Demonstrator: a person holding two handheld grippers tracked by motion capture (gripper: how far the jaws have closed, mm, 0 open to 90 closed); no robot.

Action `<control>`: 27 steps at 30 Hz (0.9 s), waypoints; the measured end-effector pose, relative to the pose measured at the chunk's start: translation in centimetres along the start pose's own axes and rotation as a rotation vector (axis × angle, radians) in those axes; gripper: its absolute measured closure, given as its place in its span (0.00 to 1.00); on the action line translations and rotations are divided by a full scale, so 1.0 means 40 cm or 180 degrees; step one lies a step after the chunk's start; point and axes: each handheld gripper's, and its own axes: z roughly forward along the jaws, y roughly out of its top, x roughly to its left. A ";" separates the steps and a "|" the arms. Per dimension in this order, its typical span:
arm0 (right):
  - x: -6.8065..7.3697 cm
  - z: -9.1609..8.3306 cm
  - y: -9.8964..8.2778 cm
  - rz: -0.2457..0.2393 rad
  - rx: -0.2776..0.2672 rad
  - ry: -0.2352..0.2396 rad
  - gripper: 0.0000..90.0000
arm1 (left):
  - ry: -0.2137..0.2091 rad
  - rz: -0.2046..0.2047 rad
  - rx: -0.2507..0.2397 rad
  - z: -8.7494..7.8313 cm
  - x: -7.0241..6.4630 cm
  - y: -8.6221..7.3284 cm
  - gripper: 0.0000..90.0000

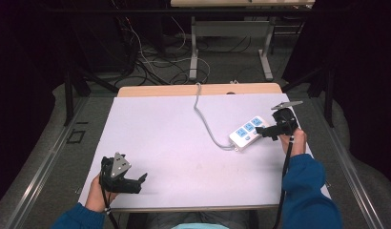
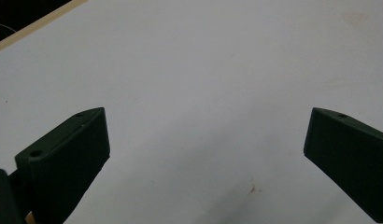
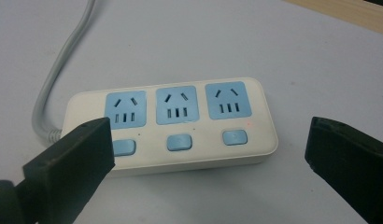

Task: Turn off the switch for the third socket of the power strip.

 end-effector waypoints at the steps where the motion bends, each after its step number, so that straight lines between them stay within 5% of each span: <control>1: -0.006 0.001 0.000 0.0023 -0.0022 0.0000 0.00 | 0.0001 0.0005 0.0002 0.000 0.000 0.000 0.00; 14: -0.029 0.003 -0.008 0.0177 -0.0113 -0.0011 0.10 | 0.0003 -0.0009 0.0005 0.001 0.000 0.000 0.00; 15: -0.031 0.004 -0.010 0.0213 -0.0114 -0.0003 0.17 | 0.0002 -0.0006 0.0004 0.001 0.000 0.000 0.00; 18: -0.033 0.006 -0.012 0.0242 -0.0119 0.0011 0.19 | -0.0014 -0.0025 0.0009 0.001 -0.002 0.000 0.00; 27: -0.039 0.014 -0.017 0.0316 -0.0148 0.0052 0.57 | -0.0023 -0.0027 0.0025 0.001 -0.002 0.000 0.00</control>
